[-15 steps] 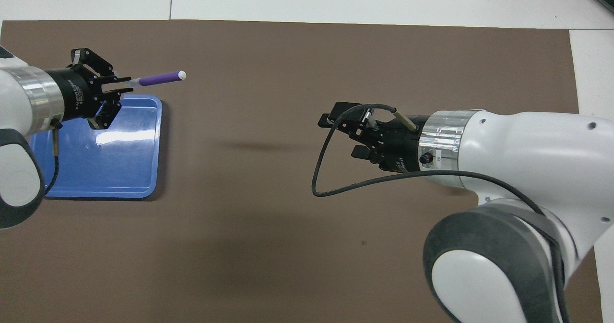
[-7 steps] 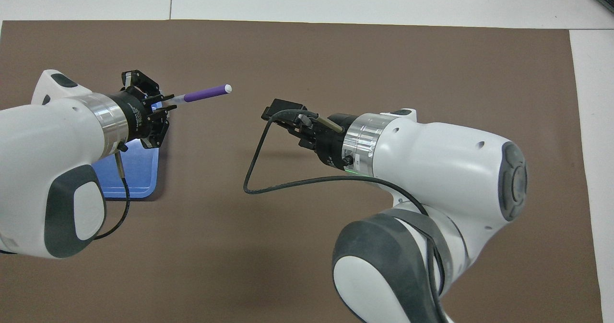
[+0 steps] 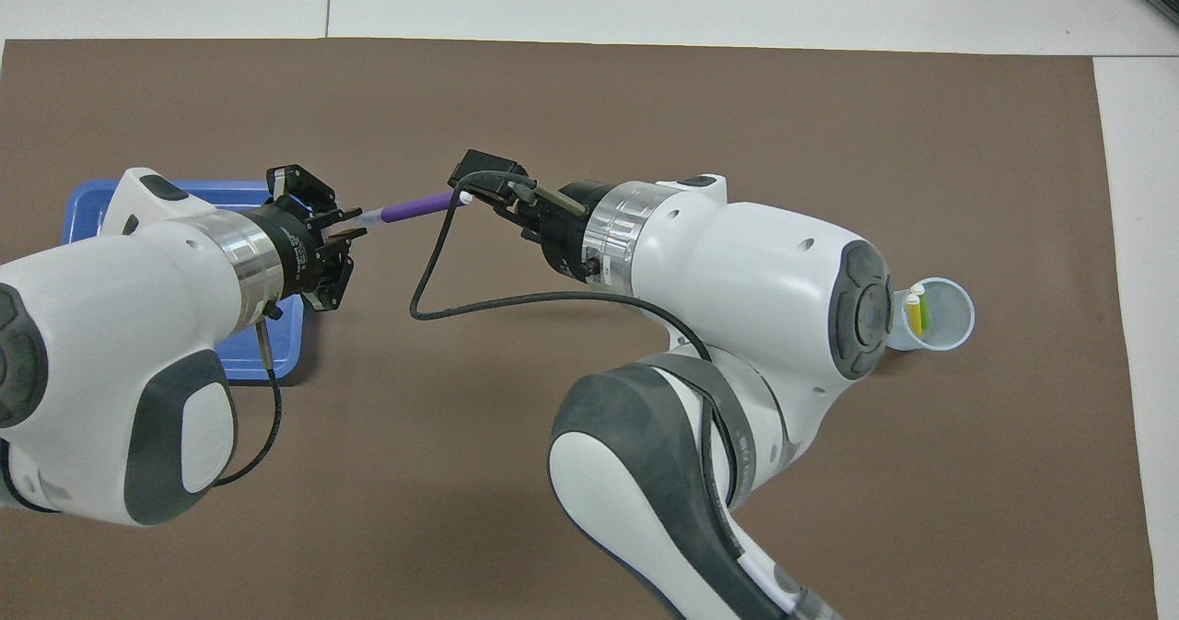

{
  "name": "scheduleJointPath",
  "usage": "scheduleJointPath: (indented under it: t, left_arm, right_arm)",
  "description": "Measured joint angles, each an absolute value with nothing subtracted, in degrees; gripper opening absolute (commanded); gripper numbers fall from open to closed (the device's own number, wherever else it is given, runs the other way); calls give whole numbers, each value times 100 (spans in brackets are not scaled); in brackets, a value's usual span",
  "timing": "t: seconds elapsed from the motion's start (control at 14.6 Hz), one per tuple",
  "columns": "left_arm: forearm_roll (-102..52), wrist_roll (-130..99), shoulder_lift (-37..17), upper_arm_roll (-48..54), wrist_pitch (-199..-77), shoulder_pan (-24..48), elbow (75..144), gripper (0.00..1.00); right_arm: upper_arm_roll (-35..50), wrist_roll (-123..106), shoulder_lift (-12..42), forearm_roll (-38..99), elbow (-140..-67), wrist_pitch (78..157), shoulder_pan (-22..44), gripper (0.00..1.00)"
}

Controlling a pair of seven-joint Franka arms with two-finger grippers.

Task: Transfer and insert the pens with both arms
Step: 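Close the right gripper on the free end of the purple pen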

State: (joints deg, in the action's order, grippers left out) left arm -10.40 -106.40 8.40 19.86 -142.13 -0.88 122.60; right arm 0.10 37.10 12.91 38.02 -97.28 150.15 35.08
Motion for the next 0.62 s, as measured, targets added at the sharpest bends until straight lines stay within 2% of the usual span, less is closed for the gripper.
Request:
scheduleJointPath:
  t: [0.14,0.21,0.41,0.62]
  left_arm:
    - [-1040,-10670,874,1984,-14219,-48,12321,0]
    - [-1040,-10679,889,1984,-14223,-30,12343,0]
    - [-1040,-10694,914,1986,-14227,-17,12357,0]
    - [-1040,-10736,933,1986,-14227,-16,12360,0]
  right_arm:
    - [12,3692,1325,3802,-9720,15015,3510,100]
    - [14,3689,1326,3802,-9718,15015,3512,89]
    - [21,3669,1348,3802,-9710,15015,3532,86]
    - [22,3629,1451,3802,-9710,15015,3575,77]
